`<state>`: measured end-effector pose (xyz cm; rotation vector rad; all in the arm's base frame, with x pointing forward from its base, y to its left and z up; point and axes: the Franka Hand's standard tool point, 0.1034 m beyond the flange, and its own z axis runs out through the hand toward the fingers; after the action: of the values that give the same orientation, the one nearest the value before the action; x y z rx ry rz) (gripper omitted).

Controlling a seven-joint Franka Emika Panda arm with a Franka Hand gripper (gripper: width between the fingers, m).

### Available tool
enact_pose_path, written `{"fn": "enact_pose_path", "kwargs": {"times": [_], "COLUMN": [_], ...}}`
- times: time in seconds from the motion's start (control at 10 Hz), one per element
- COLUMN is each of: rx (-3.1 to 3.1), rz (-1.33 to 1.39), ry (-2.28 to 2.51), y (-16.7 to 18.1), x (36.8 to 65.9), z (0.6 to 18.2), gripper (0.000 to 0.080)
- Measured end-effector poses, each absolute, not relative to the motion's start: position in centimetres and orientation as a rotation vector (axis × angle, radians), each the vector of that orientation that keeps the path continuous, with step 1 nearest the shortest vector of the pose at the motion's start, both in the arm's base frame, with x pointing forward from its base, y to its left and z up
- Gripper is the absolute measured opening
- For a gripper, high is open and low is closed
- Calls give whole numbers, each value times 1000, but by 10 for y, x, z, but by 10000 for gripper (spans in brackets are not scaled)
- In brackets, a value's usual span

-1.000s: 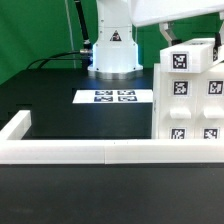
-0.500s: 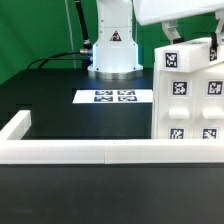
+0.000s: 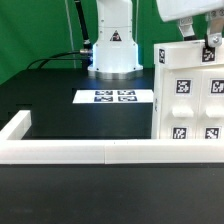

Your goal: Assemble cabinet

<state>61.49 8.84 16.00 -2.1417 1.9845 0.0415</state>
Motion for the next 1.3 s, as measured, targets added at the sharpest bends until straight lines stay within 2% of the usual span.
{"fn": "enact_pose_path", "kwargs": {"times": [0.7, 1.3], "rx": [-1510, -1436], "rz": [150, 184], "ry": [2471, 2483], "y": [84, 85], "x": [619, 620], "z": [162, 162], "gripper": [558, 558]}}
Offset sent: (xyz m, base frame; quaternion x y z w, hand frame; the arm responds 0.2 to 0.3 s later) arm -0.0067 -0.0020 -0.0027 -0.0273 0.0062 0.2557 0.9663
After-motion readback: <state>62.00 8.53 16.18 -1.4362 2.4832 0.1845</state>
